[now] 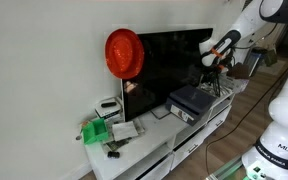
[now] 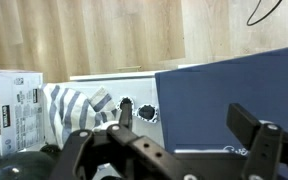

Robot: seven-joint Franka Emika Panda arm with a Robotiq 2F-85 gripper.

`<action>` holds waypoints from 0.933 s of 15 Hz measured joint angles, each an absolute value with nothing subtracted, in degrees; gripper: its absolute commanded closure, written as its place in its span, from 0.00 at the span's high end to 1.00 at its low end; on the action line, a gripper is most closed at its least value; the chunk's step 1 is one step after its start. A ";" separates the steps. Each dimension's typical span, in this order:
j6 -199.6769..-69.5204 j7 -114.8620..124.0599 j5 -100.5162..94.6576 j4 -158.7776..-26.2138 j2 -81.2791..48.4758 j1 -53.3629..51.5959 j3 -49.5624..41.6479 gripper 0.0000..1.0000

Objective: Pick up the shoe box lid and cover the shoe box with the shoe box lid firmly

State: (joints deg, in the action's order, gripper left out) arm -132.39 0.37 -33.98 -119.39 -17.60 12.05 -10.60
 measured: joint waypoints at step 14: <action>-145.67 1.70 -24.34 -99.36 -41.03 14.60 -15.29 0.03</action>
